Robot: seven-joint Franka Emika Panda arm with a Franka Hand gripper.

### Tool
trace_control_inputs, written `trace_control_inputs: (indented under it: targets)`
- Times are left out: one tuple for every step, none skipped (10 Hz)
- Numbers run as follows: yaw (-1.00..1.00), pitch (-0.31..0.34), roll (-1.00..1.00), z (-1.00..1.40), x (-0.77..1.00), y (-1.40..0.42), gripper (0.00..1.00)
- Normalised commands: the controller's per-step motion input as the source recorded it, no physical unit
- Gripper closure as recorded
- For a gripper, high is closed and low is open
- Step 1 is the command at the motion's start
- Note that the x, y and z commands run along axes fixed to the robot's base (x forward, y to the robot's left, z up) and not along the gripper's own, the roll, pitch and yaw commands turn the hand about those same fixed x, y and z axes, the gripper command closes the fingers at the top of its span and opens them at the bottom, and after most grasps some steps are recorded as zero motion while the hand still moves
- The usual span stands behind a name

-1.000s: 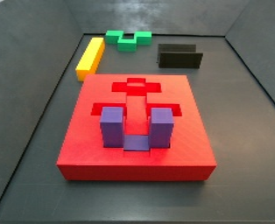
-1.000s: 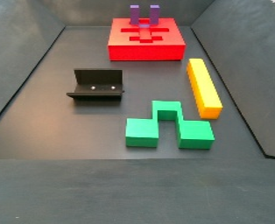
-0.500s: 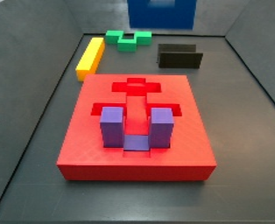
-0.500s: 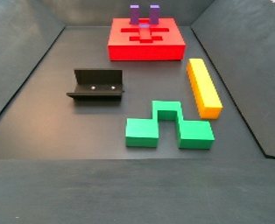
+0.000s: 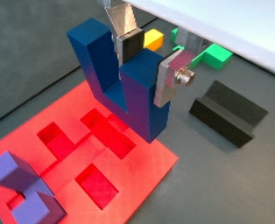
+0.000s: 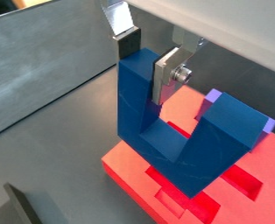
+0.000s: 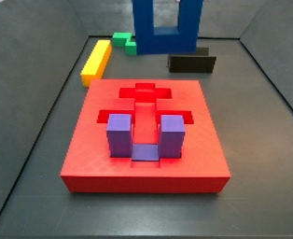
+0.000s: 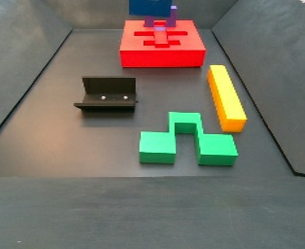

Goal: Pick up the blue object. Move up. Place the blue object on the fixture. Regrasp the blue object. Move to above the board. Insert the blue object.
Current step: Insert the blue object.

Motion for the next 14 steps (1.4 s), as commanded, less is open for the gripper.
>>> trace_control_inputs:
  targets:
    - [0.07,-0.009,0.00,-0.35,0.12,-0.13,1.00]
    - [0.04,-0.099,-0.07,-0.38,0.00,-0.18,1.00]
    - [0.07,-0.100,-0.11,-0.35,-0.02,-0.18,1.00]
    - [0.05,-0.097,-0.16,-0.25,-0.12,0.00,1.00]
    - [0.07,-0.123,-0.31,-0.15,-0.14,0.09,1.00]
    - [0.07,-0.143,-0.40,-0.06,-0.14,0.13,1.00]
    - [0.06,-0.167,-0.44,0.00,-0.11,0.13,1.00]
    - [0.06,-0.156,-0.39,-0.04,-0.05,0.09,1.00]
    - [0.01,-0.156,-0.31,-0.07,-0.05,0.02,1.00]
    - [-0.04,-0.010,0.03,-0.15,0.00,-0.05,1.00]
    - [-0.22,0.000,0.10,-0.18,0.00,-0.15,1.00]
    - [-0.27,0.000,0.16,-0.17,0.00,-0.16,1.00]
    - [-0.32,0.020,0.19,-0.20,0.00,-0.15,1.00]
    - [-0.31,0.040,0.19,-0.17,0.00,-0.12,1.00]
